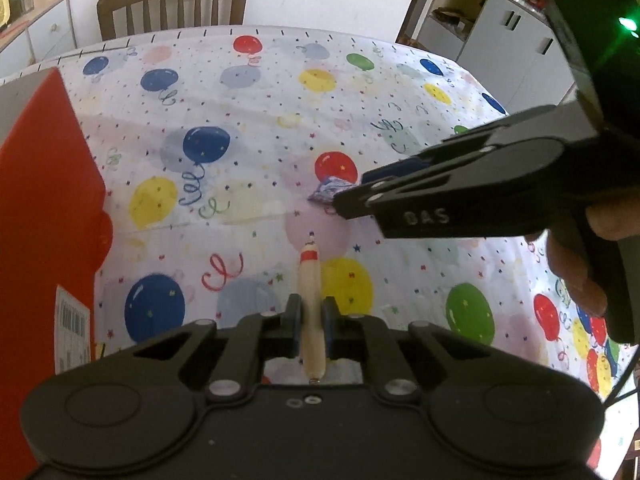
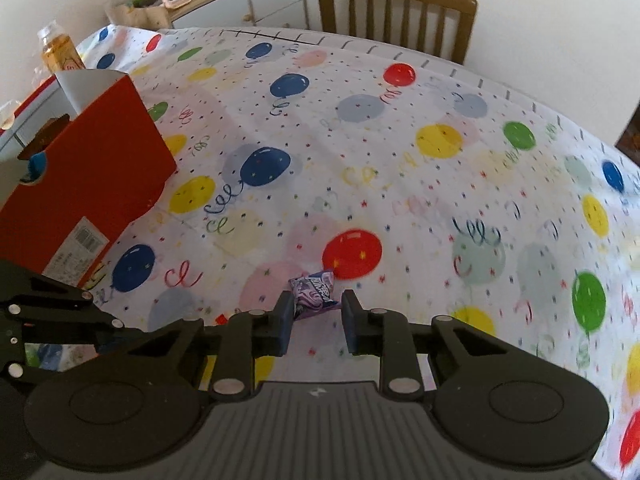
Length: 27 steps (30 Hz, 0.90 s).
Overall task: Organize snacks
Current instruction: 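Grasp the wooden stick with the left tool while the right tool grasps the purple candy, then carry the wooden stick and purple candy over the white box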
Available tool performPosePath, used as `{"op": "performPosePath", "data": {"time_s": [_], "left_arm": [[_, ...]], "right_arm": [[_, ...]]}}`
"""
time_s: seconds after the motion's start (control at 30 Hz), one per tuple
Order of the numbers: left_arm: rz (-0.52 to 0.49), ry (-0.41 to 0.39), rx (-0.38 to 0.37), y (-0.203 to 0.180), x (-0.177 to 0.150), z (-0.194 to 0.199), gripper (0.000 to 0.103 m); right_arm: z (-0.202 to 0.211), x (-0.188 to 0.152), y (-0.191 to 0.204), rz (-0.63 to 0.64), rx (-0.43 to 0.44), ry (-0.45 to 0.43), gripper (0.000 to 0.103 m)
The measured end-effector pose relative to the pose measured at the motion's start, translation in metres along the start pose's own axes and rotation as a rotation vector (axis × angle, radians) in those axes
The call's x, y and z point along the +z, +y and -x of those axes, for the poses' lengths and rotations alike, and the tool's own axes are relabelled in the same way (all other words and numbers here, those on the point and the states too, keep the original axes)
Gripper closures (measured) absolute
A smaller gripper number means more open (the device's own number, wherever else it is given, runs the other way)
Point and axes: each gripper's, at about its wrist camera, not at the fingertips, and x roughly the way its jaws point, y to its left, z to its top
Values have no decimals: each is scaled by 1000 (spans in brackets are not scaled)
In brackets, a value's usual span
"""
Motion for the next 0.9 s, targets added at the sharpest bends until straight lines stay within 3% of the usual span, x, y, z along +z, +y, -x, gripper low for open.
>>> {"op": "performPosePath", "data": {"time_s": [0.03, 0.5, 0.9], "left_arm": [[3, 2, -3, 0, -1, 2, 96], [26, 9, -27, 1, -16, 36, 96], [41, -40, -36, 13, -17, 86, 96]], "right_arm": [[3, -3, 1, -9, 0, 1, 83], [60, -38, 24, -78, 14, -49, 83], [111, -35, 62, -78, 18, -141, 83]]}}
